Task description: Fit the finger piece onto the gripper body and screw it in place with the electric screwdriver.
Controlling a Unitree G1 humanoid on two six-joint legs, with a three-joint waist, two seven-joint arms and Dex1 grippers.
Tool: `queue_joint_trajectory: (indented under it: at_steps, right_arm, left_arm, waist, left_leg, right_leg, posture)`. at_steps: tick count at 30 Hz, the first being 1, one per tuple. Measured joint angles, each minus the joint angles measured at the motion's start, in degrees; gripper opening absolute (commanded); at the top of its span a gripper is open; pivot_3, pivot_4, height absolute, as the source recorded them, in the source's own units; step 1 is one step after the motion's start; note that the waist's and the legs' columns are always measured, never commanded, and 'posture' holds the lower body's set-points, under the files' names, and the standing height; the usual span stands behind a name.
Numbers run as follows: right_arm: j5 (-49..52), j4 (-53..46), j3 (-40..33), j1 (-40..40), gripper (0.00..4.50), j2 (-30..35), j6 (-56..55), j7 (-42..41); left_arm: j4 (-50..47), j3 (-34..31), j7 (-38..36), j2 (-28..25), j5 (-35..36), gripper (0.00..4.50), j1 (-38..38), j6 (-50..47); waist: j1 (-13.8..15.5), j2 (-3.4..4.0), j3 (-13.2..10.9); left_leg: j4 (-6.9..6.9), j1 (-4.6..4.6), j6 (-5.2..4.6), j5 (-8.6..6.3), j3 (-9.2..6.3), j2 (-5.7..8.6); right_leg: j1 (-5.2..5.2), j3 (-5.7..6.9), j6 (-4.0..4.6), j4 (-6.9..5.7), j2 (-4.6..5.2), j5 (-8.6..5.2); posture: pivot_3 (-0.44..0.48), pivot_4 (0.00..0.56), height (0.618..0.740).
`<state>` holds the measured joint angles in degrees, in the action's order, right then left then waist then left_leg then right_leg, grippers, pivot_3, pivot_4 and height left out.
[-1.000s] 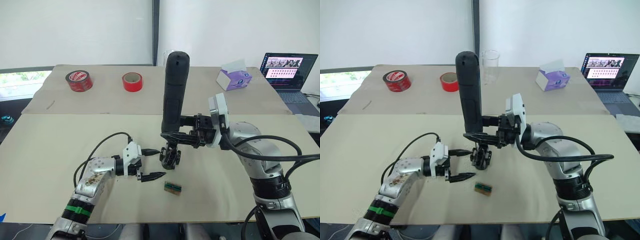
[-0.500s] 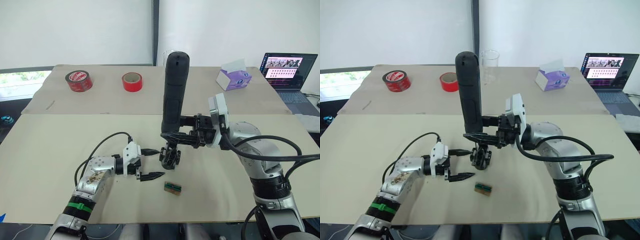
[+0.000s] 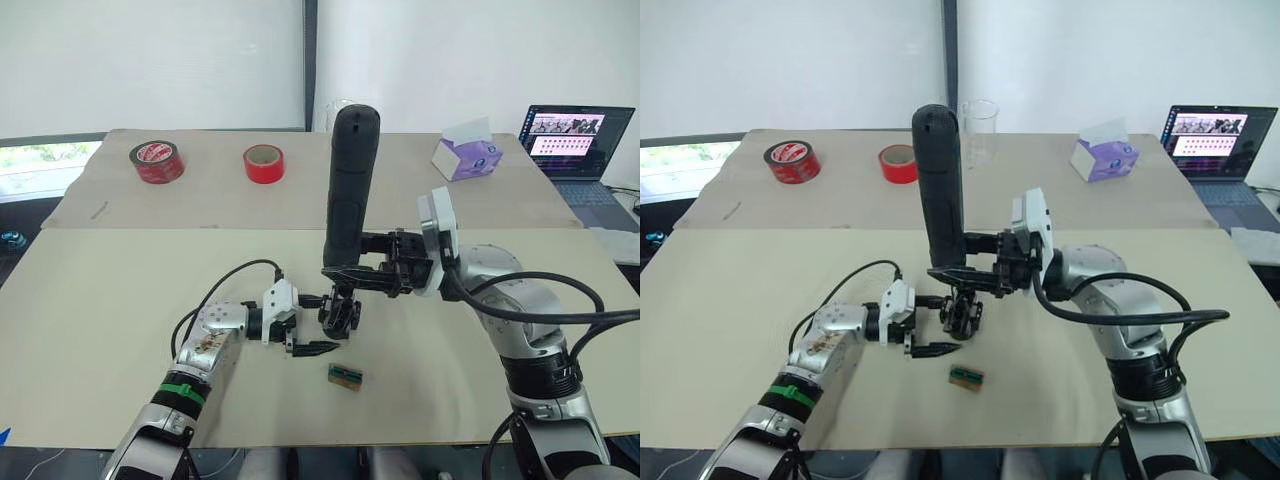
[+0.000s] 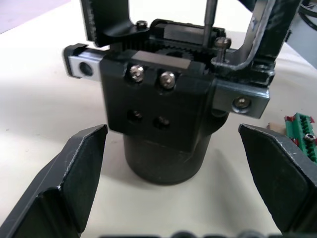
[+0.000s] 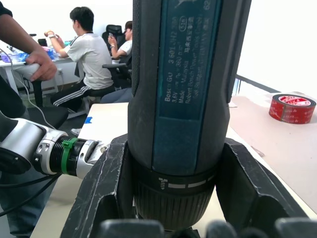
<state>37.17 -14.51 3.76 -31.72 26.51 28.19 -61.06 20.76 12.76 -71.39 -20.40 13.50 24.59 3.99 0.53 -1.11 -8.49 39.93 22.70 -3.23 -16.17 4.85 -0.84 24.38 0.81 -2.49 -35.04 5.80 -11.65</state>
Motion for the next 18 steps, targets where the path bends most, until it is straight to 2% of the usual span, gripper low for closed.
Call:
queue_joint_trajectory:
  at_steps: [18]
  right_arm:
    - [0.1, -1.1, -0.2, 0.5, 1.92, 0.0, 0.0, 0.5]
  left_arm:
    - [2.8, 0.9, -0.5, 2.4, -1.9, 4.50, 1.8, 1.2]
  waist:
    - [0.0, 0.00, 0.0]
  left_leg:
    - [0.11, 0.04, -0.01, 0.00, -0.04, 0.00]
  right_leg:
    - [0.00, 0.00, -0.04, -0.02, -0.01, 0.03]
  posture:
    - [0.000, 0.150, 0.740]
